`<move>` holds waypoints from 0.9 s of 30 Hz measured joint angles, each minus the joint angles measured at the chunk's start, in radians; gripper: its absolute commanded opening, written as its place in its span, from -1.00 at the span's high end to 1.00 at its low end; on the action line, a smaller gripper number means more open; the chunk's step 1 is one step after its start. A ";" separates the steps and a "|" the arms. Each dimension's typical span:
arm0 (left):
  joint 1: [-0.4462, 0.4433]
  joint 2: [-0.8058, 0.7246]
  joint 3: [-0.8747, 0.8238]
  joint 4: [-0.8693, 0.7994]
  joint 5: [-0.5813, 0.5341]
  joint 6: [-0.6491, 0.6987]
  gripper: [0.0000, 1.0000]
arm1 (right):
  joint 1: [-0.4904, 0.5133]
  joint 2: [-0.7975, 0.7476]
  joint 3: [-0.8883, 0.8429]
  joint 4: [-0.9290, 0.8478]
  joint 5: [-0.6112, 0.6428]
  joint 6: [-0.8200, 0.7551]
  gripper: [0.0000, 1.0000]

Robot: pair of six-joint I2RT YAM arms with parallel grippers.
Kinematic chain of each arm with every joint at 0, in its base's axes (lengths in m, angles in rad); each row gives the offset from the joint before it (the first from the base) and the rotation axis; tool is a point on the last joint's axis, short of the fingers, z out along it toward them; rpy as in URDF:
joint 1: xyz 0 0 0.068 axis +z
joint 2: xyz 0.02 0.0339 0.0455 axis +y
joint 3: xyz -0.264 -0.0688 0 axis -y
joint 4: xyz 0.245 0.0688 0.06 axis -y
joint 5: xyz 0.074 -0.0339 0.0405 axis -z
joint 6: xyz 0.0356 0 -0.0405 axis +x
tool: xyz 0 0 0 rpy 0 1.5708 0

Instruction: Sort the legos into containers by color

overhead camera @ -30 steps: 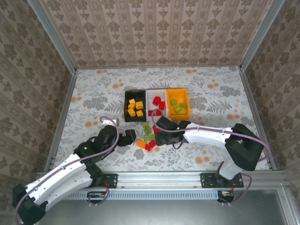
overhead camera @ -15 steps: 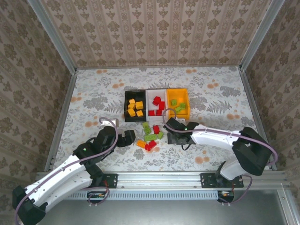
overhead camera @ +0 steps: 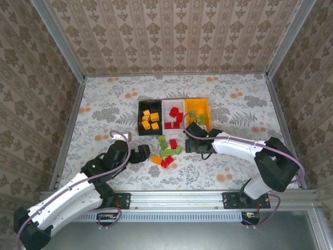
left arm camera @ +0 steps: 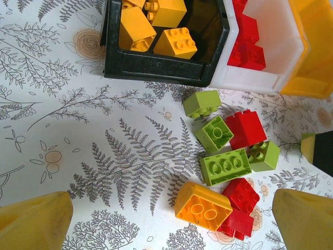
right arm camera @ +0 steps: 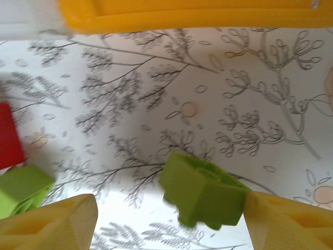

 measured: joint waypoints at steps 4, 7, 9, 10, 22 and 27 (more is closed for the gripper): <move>0.001 -0.003 -0.001 -0.002 0.000 0.000 -1.00 | -0.004 0.040 0.000 -0.004 0.000 -0.002 -0.44; 0.005 -0.002 -0.003 -0.001 0.002 0.000 -1.00 | -0.011 0.064 0.000 -0.003 0.000 -0.003 -0.35; 0.006 -0.002 -0.006 -0.001 0.003 0.000 -1.00 | -0.021 0.071 0.000 0.000 0.001 -0.005 -0.27; 0.006 -0.002 -0.007 -0.001 0.004 0.000 -1.00 | -0.027 0.074 0.000 0.002 0.001 -0.006 -0.23; 0.012 -0.003 -0.007 -0.002 0.008 0.000 -0.99 | -0.043 0.068 0.000 -0.008 0.011 -0.042 0.43; 0.013 -0.003 -0.007 -0.002 0.008 0.000 -0.99 | -0.043 -0.050 0.052 -0.075 0.023 -0.074 0.43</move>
